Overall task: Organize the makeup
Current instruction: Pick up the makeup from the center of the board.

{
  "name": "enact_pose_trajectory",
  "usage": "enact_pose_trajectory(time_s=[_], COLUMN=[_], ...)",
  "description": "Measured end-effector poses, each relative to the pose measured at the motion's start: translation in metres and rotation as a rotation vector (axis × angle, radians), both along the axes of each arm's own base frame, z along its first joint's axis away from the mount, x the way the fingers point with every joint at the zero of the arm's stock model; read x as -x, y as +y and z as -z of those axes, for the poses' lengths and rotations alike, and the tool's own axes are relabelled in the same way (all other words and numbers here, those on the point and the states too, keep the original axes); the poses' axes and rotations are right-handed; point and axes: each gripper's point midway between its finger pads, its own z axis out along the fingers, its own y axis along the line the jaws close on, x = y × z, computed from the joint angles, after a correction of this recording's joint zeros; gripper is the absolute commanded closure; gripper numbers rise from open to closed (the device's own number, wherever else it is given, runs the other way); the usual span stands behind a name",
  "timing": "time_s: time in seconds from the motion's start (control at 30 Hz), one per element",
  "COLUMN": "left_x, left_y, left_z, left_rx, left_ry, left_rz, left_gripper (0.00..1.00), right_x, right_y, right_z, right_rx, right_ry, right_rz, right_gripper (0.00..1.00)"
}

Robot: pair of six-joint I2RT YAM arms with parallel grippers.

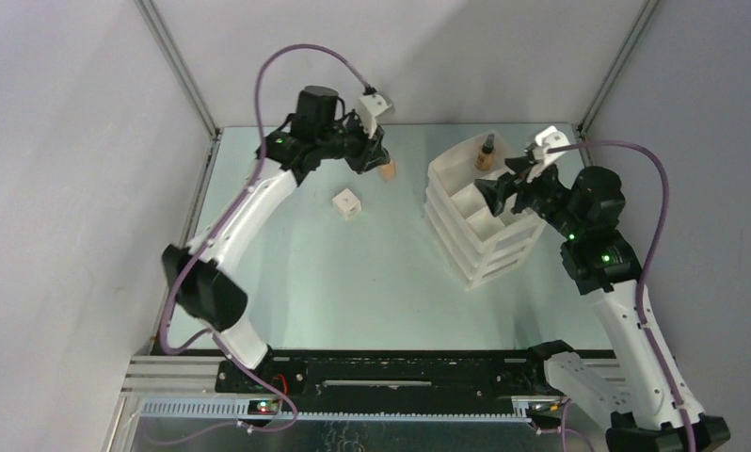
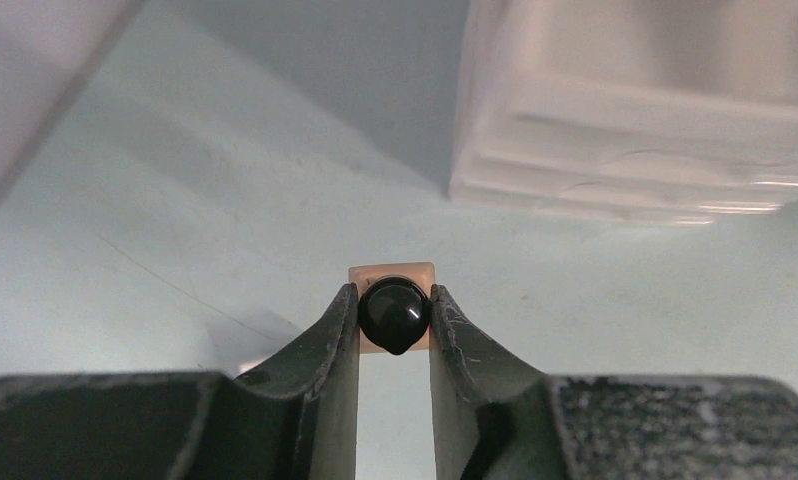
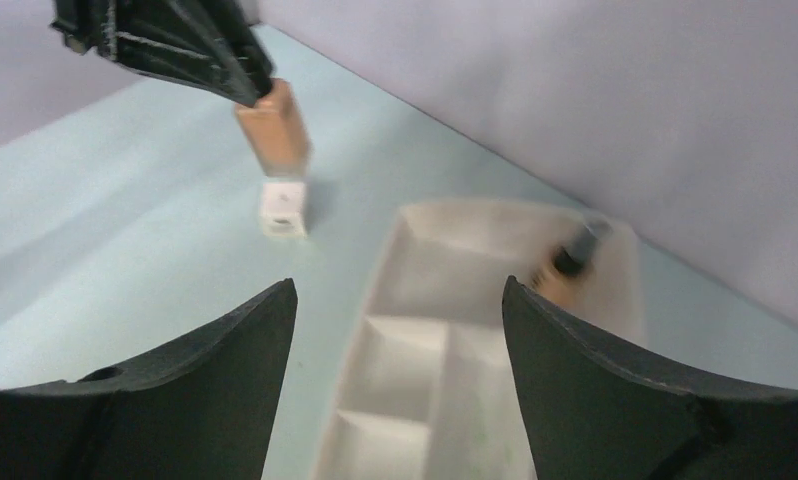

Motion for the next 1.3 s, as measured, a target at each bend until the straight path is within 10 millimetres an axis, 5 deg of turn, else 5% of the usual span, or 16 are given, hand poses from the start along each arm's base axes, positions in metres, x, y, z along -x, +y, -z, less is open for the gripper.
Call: enact_pose_trajectory(time_s=[0.13,0.27,0.53,0.73,0.97,1.3], left_x=[0.03,0.044,0.054,0.065,0.073,0.073], left_y=[-0.003,-0.013,-0.033,-0.046,-0.056,-0.06], left_z=[-0.047,-0.057,-0.075,-0.082,-0.09,-0.087], left_rx=[0.124,0.207,0.375,0.439,0.484,0.492], left_ry=[0.0,0.09,0.219,0.266,0.304,0.316], left_rz=[0.024,0.028,0.005,0.009,0.022,0.021], left_gripper=[1.0,1.0,1.0,1.0,1.0,1.0], right_x=[0.004,0.002,-0.001,-0.005,-0.013,-0.021], right_y=[0.043,0.075,0.123,0.128,0.121,0.112], right_z=[-0.019,-0.022,0.003,0.016,0.017,0.017], right_rx=[0.016,0.028,0.087,0.127,0.167,0.198], right_ry=[-0.026,-0.015,0.056,0.076,0.053,0.035], right_rz=[-0.127,-0.207,-0.284,-0.252,-0.177,-0.111], right_gripper=[0.1,0.1,0.15,0.24,0.47,0.32])
